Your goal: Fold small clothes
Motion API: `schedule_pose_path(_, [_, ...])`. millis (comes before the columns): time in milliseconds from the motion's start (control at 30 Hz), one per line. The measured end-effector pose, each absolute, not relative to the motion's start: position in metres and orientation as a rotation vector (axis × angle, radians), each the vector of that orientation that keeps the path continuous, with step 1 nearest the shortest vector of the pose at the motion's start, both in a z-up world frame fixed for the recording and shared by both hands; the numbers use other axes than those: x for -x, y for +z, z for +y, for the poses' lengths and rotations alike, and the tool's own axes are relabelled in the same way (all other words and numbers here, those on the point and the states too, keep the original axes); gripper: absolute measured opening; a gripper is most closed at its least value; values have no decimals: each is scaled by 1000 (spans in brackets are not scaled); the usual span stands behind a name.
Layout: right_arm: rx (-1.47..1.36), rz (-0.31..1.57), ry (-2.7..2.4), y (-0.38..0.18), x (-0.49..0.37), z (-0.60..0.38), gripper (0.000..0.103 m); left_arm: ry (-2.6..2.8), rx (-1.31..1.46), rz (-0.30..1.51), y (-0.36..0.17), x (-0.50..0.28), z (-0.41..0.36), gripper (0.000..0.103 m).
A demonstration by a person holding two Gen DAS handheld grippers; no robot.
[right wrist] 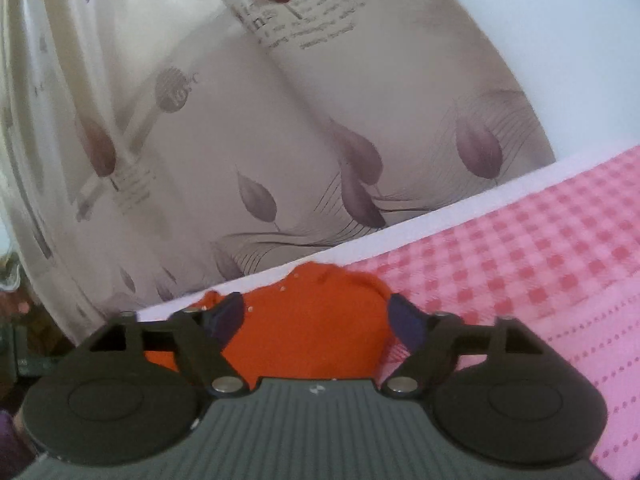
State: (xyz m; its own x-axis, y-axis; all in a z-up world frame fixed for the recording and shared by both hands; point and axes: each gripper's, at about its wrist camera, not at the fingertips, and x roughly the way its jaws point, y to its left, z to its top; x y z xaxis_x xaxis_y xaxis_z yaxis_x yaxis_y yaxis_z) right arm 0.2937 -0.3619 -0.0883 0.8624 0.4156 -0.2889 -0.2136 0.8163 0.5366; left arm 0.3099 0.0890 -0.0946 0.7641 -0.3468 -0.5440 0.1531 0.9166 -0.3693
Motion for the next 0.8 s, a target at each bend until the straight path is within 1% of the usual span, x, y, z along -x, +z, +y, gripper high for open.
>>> schedule_pose_path(67, [-525,398,340,-88,-292,-364,81,-232,301,626,-94,-310,88,3])
schedule_pose_path(200, [-536,353,341,-87,-280,-367,81,-103,265,479,-76,-297,95,2])
schedule_pose_path(300, [-560,353,334,-89,-284,-370,88,-33,285,471,-75,-297,106,2])
schedule_pose_path(367, [-576,347,326,-91,-283,-372,95,10,311,489,-82,-297,112,2])
schedule_pose_path(433, [-590,356,314,-91,-285,-374,98,18,339,516,-89,-298,118,2])
schedule_pose_path(533, [-579,435,274,-91,-299,-372,97,11,346,500,-87,-297,120,2])
schedule_pose_path(600, [-549,475,232,-89,-311,-369,95,-122,378,497,-86,-294,117,2])
schedule_pose_path(667, [-507,514,230,-88,-323,-363,88,-175,320,562,-83,-297,104,4])
schedule_pose_path(733, [-471,550,224,-89,-335,-357,86,-199,298,635,-85,-305,97,5])
schedule_pose_path(800, [-483,538,250,-91,-339,-356,86,-203,317,665,-89,-309,97,6])
